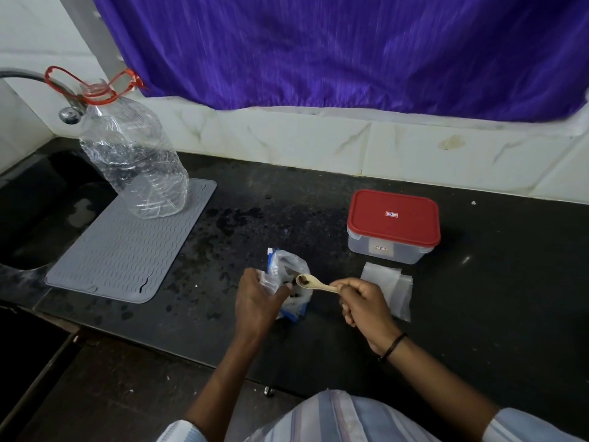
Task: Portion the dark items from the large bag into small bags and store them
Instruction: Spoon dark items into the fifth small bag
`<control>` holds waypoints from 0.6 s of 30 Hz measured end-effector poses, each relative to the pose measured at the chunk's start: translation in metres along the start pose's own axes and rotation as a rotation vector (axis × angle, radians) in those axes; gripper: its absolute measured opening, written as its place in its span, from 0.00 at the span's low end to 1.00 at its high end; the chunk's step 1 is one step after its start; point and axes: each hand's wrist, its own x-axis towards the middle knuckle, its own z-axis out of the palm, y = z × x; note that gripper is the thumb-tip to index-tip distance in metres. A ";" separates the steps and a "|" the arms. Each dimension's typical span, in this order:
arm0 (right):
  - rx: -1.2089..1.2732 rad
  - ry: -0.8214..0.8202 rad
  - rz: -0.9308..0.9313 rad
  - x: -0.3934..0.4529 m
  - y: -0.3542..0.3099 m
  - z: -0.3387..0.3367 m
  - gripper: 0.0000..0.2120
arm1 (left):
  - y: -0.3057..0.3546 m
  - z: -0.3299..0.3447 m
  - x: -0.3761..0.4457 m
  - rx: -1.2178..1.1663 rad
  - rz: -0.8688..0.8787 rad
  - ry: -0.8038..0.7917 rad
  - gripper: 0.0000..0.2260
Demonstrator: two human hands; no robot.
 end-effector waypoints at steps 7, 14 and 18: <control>0.012 -0.034 -0.062 -0.008 -0.036 0.000 0.12 | 0.014 0.001 0.001 0.028 0.189 0.109 0.16; -0.038 -0.116 -0.154 -0.016 -0.059 0.006 0.12 | 0.018 0.007 0.002 0.096 0.284 0.115 0.12; -0.428 -0.124 -0.345 -0.018 -0.058 0.010 0.09 | 0.022 0.007 0.002 0.158 0.389 0.106 0.12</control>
